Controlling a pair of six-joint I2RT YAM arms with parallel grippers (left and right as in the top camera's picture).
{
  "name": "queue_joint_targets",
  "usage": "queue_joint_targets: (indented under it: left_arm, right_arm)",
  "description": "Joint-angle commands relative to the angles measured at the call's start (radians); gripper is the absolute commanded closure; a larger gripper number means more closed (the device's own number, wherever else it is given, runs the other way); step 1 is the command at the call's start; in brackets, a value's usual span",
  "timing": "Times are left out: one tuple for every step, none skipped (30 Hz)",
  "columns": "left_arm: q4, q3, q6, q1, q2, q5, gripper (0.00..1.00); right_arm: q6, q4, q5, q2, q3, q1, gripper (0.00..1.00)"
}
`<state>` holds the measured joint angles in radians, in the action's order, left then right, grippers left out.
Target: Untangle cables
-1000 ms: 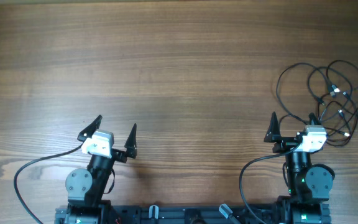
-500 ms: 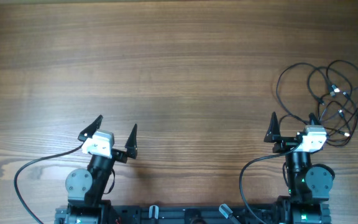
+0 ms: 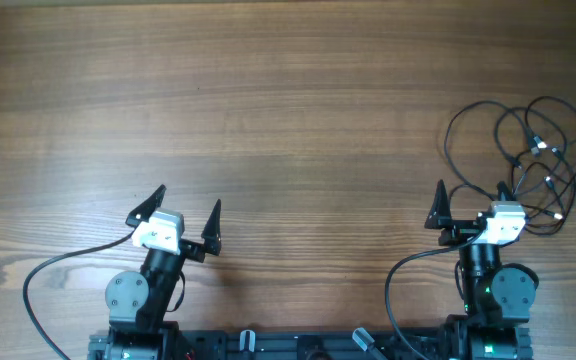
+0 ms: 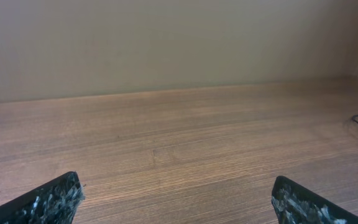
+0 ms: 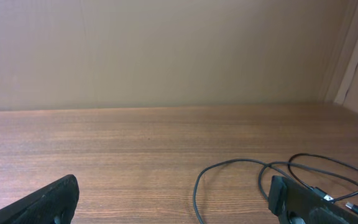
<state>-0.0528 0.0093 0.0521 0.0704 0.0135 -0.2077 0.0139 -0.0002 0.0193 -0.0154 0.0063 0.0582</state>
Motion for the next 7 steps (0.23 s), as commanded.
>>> queue_joint_targets:
  left_arm:
    - [-0.005,-0.004,0.019,0.005,-0.009,-0.019,0.00]
    - [-0.005,-0.003,0.019,0.005,-0.009,-0.019,0.00]
    - [-0.005,-0.004,0.019,0.005,-0.009,-0.020,0.00]
    - [-0.005,-0.004,0.019,0.005,-0.009,-0.019,0.00]
    - [-0.005,-0.004,0.019,0.005,-0.009,-0.020,0.00]
    - [-0.005,-0.004,0.019,0.005,-0.009,-0.019,0.00]
    - [-0.005,-0.003,0.019,0.005,-0.009,-0.019,0.00]
  right_arm:
    - [-0.011,0.004,0.012,0.011,-0.001,0.005,0.00]
    - [-0.011,0.004,0.012,0.011,-0.001,0.005,0.00]
    - [-0.011,0.004,0.012,0.011,-0.001,0.005,0.00]
    - [-0.011,0.004,0.012,0.011,-0.001,0.005,0.00]
    - [-0.011,0.004,0.012,0.011,-0.001,0.005,0.01]
    - [-0.011,0.004,0.012,0.011,-0.001,0.005,0.00]
    - [-0.011,0.004,0.012,0.011,-0.001,0.005,0.00]
